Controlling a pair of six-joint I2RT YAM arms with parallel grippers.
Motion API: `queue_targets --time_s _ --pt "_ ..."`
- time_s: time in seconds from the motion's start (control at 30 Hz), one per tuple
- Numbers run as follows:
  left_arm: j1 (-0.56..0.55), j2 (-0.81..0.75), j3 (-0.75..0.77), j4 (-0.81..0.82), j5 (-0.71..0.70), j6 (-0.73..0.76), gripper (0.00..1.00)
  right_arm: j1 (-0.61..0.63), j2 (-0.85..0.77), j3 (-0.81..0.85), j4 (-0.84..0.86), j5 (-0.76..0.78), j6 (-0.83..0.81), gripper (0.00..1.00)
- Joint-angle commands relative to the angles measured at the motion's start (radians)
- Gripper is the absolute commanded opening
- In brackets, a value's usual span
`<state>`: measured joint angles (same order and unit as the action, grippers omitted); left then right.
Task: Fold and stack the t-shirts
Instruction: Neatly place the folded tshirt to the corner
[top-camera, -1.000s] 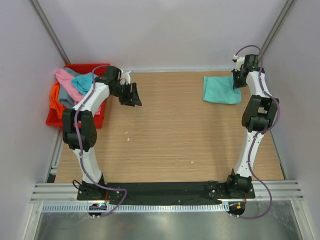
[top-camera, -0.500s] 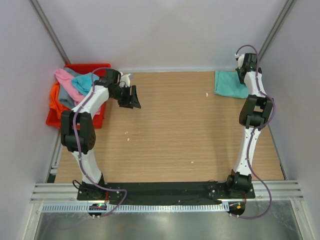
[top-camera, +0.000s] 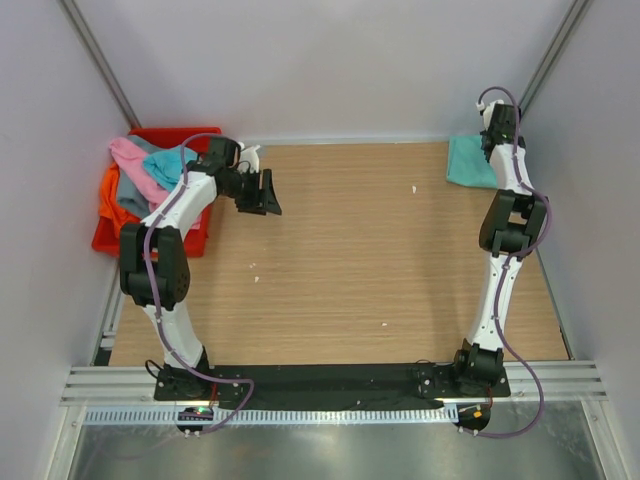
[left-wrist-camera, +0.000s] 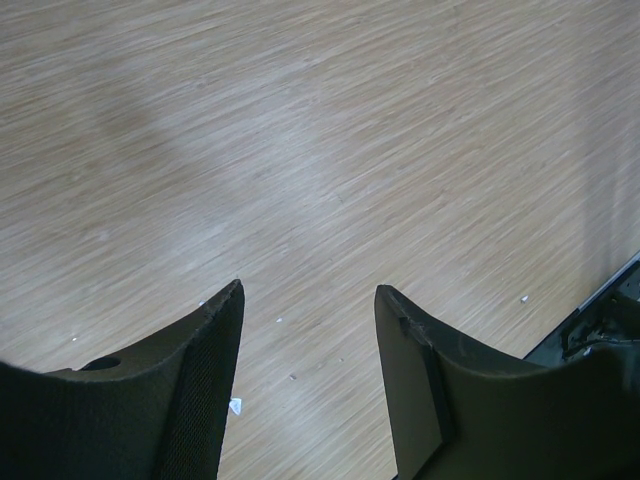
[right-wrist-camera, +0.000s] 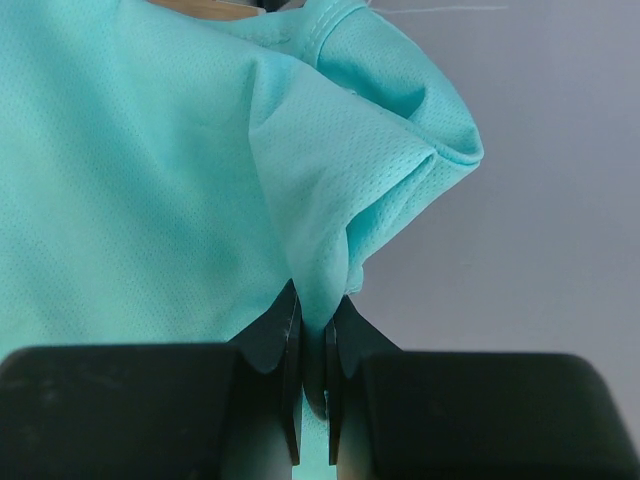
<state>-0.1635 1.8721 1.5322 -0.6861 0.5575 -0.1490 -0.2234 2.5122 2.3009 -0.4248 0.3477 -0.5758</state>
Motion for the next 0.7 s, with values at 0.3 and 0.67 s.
queue_targets --time_s 0.3,0.67 --pt "-0.002 -0.031 -0.01 0.031 -0.018 0.019 0.57 -0.021 0.054 0.052 0.15 0.102 -0.07 0.01" --pt "-0.002 -0.024 -0.021 0.037 -0.024 0.022 0.58 -0.021 0.091 0.065 0.259 0.135 -0.127 0.02"
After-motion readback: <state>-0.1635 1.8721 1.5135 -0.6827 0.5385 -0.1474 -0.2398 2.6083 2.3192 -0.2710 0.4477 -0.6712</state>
